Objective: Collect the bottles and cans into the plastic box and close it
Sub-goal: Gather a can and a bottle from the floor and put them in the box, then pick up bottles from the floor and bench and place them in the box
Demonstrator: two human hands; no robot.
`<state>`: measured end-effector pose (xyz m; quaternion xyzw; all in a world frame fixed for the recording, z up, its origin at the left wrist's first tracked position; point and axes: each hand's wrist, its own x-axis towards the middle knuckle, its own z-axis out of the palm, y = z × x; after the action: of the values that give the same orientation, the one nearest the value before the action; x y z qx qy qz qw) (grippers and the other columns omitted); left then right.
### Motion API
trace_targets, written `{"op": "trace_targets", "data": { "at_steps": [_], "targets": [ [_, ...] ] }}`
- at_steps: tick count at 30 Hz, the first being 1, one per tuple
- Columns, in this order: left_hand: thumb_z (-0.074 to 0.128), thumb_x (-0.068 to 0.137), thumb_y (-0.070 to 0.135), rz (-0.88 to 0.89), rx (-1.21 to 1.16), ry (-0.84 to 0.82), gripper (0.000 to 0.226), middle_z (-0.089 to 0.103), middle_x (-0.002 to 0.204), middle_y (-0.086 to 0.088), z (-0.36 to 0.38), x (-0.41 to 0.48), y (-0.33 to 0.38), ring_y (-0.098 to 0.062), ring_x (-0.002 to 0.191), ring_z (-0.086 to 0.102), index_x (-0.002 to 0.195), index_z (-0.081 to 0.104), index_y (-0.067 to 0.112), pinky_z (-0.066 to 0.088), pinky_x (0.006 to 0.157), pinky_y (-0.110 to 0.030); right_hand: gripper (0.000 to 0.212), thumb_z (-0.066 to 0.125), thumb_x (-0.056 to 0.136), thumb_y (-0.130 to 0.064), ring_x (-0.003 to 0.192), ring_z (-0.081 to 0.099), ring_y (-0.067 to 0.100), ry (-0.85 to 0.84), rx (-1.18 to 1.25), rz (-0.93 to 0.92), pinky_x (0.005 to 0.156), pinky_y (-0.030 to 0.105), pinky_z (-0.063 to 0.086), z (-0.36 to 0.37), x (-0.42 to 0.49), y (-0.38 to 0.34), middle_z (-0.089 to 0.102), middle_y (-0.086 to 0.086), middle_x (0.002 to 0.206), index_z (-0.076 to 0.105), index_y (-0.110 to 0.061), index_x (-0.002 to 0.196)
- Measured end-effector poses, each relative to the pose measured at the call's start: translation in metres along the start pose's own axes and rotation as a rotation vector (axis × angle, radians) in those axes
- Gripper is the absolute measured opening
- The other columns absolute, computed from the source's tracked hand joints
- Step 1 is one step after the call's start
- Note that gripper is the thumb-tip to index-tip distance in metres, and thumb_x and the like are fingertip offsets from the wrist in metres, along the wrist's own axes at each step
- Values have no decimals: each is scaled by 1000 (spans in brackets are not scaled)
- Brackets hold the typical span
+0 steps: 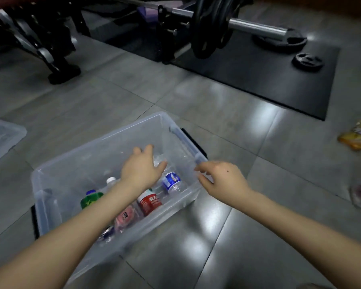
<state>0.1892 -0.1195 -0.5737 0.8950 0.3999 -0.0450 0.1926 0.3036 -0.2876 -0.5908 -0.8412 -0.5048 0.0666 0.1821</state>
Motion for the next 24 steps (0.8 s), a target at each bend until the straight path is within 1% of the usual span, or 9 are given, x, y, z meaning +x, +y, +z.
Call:
{"op": "trace_targets", "data": {
  "at_steps": [5,8,10,14,17,19,21,23,24],
  "targets": [
    [53,87,44,370,-80,34,59,47,132,-17,12,-14,106,-35,115,52,136,38,15,44,94,-38,36,45,84,-35,93,67,24,182,88,283,76,34,50,-45,-75,73,73,1,98,68,-17,106],
    [54,87,43,565,-89,-13,54,52,128,-15,39,-24,166,-32,113,55,132,44,14,43,91,-34,25,56,88,-30,87,67,21,275,100,490,74,34,50,-58,-132,119,72,0,96,68,-19,107],
    [53,83,45,678,-95,-57,55,55,124,-15,62,-31,204,-31,114,55,128,49,12,44,91,-35,23,60,87,-27,84,67,20,324,103,634,74,33,50,-59,-177,145,72,1,95,68,-17,106],
    [62,84,32,811,-123,-164,47,56,121,-16,117,-54,283,-33,111,55,124,52,10,45,91,-37,26,65,81,-30,77,67,21,451,142,917,71,33,52,-48,-276,182,71,4,88,70,-11,99],
    [61,85,31,877,-135,-266,48,53,126,-14,158,-78,335,-32,113,54,126,49,11,44,93,-37,30,70,81,-35,85,66,25,501,270,1305,72,30,47,-28,-351,200,68,5,85,68,-9,97],
    [62,85,32,878,-160,-328,49,52,127,-13,184,-94,361,-30,115,53,127,49,12,44,94,-35,41,74,77,-35,94,64,30,618,465,1597,80,35,47,-17,-396,208,65,8,89,62,-6,104],
    [63,84,33,861,-183,-374,51,52,128,-13,207,-105,381,-30,116,53,128,48,12,43,95,-34,63,78,72,-37,107,59,34,796,570,1792,89,40,46,-7,-430,218,62,13,109,51,-4,118],
    [64,83,33,841,-200,-409,53,52,128,-13,228,-112,395,-30,115,54,128,47,12,44,95,-35,86,81,68,-40,121,51,35,929,564,1870,97,44,42,-1,-450,232,52,15,132,36,-7,133],
    [65,82,33,831,-204,-422,54,52,128,-14,237,-113,400,-30,115,54,128,47,12,44,96,-35,94,82,66,-41,126,47,34,980,557,1866,100,45,40,2,-455,238,46,14,139,31,-9,138]
  ]
}}
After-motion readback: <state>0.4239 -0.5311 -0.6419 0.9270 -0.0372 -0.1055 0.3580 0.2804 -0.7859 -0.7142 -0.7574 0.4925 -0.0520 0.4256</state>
